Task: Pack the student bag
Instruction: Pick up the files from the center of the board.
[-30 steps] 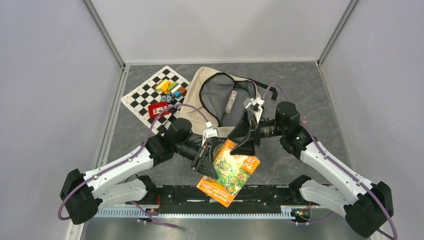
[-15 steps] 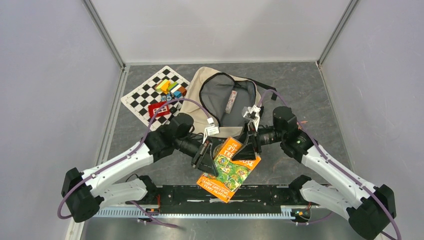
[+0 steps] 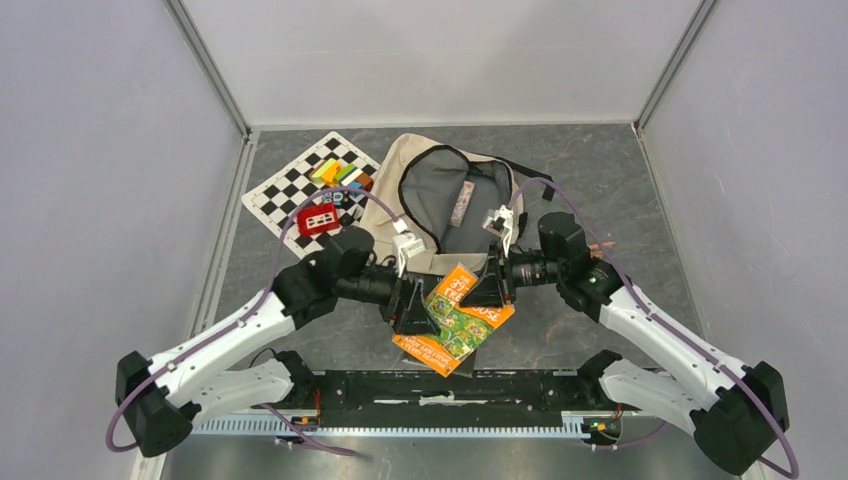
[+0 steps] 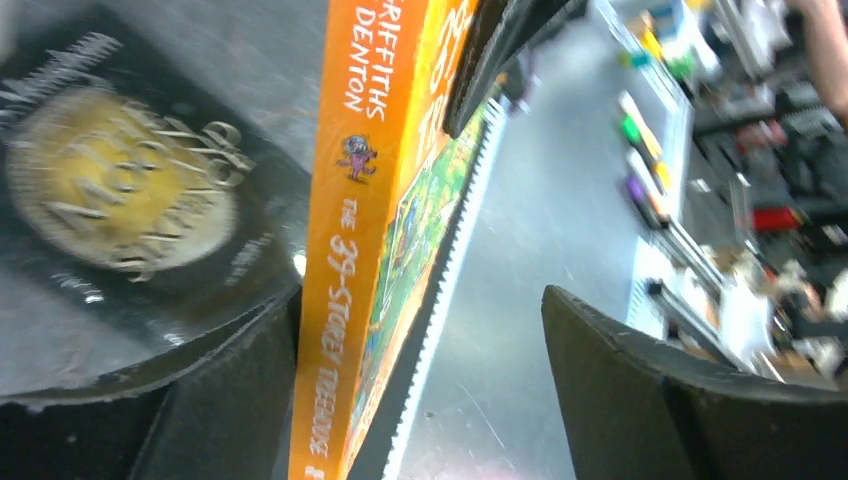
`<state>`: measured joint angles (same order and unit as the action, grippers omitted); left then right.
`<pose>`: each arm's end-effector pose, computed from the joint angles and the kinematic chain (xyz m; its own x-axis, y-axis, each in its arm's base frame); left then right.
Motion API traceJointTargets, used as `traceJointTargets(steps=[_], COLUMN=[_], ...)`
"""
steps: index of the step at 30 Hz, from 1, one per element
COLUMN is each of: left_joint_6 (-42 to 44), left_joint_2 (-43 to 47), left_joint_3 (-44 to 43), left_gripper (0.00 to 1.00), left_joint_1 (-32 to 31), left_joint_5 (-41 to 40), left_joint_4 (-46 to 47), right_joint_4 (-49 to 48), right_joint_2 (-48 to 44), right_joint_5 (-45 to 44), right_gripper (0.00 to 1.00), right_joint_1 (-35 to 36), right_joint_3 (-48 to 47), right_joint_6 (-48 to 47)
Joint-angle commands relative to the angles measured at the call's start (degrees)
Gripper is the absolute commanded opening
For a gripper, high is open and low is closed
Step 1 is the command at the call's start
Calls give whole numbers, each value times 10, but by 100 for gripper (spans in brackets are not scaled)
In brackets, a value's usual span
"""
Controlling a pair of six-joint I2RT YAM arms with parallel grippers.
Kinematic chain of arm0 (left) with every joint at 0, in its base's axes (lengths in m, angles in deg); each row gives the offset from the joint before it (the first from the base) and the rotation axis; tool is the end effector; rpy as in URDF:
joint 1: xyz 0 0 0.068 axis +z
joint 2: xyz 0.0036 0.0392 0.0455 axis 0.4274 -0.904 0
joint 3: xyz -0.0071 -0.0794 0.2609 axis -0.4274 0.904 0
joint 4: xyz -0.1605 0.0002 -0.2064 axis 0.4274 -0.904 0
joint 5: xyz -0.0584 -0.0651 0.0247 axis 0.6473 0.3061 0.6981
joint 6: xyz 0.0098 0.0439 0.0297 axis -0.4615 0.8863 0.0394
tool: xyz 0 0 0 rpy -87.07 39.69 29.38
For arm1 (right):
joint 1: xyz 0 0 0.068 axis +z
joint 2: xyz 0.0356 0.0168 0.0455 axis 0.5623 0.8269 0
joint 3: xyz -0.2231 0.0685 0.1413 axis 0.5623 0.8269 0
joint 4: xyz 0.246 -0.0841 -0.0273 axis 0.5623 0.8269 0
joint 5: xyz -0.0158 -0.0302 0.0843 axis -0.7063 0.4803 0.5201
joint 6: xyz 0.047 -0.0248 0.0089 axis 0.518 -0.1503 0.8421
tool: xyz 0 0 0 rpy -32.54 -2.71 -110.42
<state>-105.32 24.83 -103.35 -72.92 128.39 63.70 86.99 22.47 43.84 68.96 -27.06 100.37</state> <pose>0.1236 -0.1704 0.2909 -0.6852 0.3480 -0.6399 0.7249 0.2404 -0.6455 0.1540 0.1416 0.2838 -0.6426 -0.1900 -0.7423 -0.7661 0.1467 0.6257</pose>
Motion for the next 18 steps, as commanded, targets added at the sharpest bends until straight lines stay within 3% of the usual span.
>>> traceJointTargets(steps=[1, 4, 8, 18], left_joint_6=[-67, -103, -158, -233], left_joint_2=[57, 53, 34, -148], left_joint_3=[-17, -35, -34, -61], left_gripper=[99, 100, 100, 100], left_joint_1=[30, 87, 151, 257], left_joint_5=[-203, -263, -275, -261], left_joint_4=[26, -3, 44, 230], right_joint_4=[7, 7, 9, -30], right_joint_2=[30, 49, 73, 92], right_joint_5=[-101, -129, -212, -397], right_gripper=[0, 0, 0, 0], right_joint_1=[-32, -99, -169, -193], right_joint_3=[-53, -77, -112, -162], right_joint_6=[30, 42, 79, 183])
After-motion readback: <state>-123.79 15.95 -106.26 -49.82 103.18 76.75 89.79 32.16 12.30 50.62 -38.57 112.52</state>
